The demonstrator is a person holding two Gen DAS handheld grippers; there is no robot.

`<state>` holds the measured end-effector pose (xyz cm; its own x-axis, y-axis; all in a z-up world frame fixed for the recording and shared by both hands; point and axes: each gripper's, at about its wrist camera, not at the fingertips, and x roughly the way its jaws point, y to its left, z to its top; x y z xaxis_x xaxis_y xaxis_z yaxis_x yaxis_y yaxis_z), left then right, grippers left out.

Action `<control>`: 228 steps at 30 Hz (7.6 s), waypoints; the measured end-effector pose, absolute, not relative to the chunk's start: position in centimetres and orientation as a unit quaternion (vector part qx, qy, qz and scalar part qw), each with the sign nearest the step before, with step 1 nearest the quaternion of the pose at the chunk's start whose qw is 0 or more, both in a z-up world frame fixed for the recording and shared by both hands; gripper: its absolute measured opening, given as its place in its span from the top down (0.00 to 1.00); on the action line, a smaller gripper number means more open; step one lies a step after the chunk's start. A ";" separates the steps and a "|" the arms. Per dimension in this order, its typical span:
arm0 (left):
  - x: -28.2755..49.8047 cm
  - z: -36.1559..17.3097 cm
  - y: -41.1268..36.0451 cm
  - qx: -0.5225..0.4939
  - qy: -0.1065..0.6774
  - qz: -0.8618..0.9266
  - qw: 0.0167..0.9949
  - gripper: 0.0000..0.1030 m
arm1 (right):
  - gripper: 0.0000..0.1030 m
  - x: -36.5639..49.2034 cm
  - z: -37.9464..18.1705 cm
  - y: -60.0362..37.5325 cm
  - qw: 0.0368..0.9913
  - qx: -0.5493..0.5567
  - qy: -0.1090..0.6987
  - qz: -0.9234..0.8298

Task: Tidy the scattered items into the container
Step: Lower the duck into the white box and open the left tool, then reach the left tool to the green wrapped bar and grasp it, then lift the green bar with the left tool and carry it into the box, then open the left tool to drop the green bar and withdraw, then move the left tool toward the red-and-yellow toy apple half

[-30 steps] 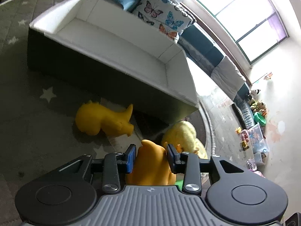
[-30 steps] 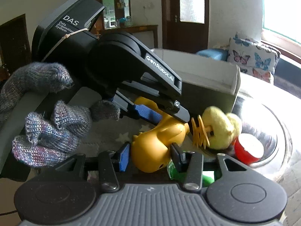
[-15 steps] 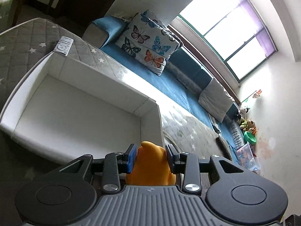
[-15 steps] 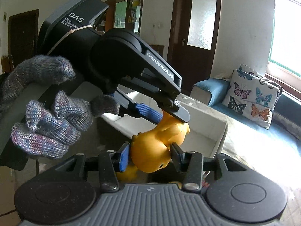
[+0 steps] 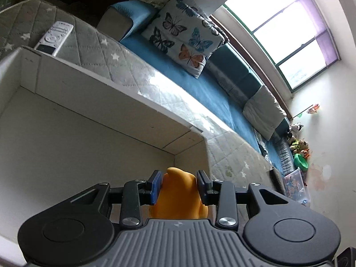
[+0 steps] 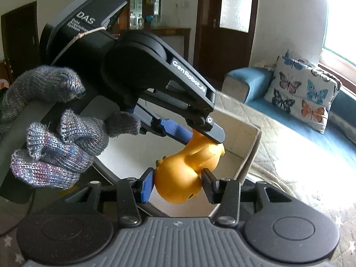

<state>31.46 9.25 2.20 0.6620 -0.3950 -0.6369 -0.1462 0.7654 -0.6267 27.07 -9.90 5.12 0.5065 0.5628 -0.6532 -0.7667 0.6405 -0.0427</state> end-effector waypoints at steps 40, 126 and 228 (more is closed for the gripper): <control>20.9 5.5 7.1 -0.234 0.365 -0.074 0.898 0.63 | 0.50 19.5 6.6 -13.3 0.881 -0.148 0.277 0.355; 13.0 -0.6 8.0 -0.288 0.420 -0.032 0.860 0.68 | 0.70 13.0 1.3 -11.8 0.878 -0.115 0.317 0.340; 12.7 2.6 5.7 -0.204 0.417 -0.041 0.885 0.70 | 0.31 12.0 3.1 -14.8 0.902 -0.117 0.286 0.302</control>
